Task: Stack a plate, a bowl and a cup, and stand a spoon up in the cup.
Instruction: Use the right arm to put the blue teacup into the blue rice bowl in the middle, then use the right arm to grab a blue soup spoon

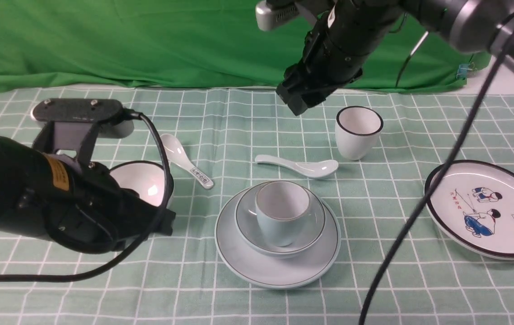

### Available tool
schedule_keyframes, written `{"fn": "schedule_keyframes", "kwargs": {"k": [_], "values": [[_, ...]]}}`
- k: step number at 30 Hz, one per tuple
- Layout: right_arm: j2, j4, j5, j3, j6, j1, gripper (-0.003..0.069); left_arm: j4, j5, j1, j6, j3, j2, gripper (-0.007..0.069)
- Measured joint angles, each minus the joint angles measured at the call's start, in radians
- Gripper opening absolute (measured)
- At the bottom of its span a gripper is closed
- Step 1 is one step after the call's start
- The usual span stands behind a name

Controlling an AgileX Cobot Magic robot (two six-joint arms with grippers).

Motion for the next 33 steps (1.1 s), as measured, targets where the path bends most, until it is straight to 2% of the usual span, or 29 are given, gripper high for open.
{"fn": "schedule_keyframes", "kwargs": {"k": [8,18,33], "values": [[0.228,0.011,-0.015,-0.081,-0.124,-0.029,0.0435,-0.015,0.032,0.000,0.000,0.000,0.000,0.0008],[0.259,0.134,-0.128,-0.090,-0.268,-0.029,0.0454,-0.004,0.061,0.000,0.000,0.000,0.000,0.0008],[0.320,0.143,-0.172,-0.090,-0.330,-0.029,0.0455,0.000,0.061,0.000,-0.008,0.000,0.000,0.0008]]}}
